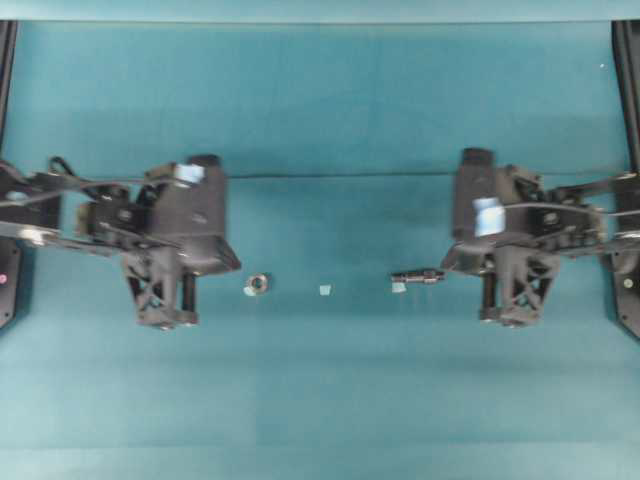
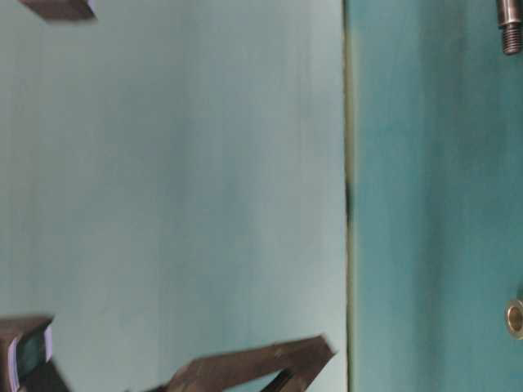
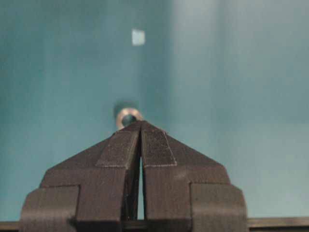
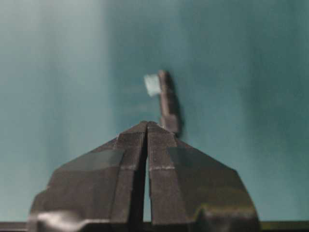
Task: Insert the washer onto the shaft with both hands.
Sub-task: 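Move left gripper over the washer and right gripper over the shaft, then open both grippers and lower them around washer and shaft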
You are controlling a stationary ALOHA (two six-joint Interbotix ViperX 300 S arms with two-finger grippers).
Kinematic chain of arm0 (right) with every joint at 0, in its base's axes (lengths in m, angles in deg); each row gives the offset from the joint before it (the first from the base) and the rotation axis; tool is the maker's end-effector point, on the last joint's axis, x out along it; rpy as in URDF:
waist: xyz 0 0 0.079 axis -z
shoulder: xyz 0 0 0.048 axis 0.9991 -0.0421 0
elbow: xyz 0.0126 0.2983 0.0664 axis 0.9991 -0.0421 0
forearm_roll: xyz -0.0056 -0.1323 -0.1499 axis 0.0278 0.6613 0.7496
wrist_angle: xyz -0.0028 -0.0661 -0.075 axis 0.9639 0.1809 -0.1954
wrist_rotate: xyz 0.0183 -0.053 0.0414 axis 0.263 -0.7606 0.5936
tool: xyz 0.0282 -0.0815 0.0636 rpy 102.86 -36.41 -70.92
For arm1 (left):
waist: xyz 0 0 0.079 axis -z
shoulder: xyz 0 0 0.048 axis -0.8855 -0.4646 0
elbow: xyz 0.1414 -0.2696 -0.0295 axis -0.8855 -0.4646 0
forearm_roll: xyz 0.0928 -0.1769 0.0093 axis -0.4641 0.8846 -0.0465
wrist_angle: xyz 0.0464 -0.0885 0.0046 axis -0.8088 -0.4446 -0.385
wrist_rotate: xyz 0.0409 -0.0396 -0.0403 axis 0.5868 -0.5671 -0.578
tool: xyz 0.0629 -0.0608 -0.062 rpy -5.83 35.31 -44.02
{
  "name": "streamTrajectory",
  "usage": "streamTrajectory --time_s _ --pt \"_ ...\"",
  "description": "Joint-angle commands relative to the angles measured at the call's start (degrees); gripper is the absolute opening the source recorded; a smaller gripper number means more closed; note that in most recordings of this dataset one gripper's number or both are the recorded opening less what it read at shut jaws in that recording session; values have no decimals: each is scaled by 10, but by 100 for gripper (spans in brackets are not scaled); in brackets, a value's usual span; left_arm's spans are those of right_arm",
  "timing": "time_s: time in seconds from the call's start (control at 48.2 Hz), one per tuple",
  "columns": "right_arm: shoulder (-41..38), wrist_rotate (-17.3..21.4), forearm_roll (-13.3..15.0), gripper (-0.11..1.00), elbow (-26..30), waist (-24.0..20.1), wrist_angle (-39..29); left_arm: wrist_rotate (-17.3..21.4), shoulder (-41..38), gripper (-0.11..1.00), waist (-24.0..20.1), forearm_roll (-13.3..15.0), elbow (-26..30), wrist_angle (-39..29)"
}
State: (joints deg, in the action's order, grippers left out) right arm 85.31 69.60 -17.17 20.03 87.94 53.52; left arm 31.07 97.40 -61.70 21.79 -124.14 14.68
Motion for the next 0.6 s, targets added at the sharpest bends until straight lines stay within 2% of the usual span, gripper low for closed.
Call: streamTrajectory --time_s 0.0,0.311,0.58 --pt "-19 0 7 -9 25 4 -13 1 -17 2 1 -1 20 -5" --pt "-60 -5 10 -9 33 7 -21 2 -76 2 1 -1 40 -10" --pt "-87 -53 10 -9 47 8 -47 5 -85 2 1 -1 41 -26"
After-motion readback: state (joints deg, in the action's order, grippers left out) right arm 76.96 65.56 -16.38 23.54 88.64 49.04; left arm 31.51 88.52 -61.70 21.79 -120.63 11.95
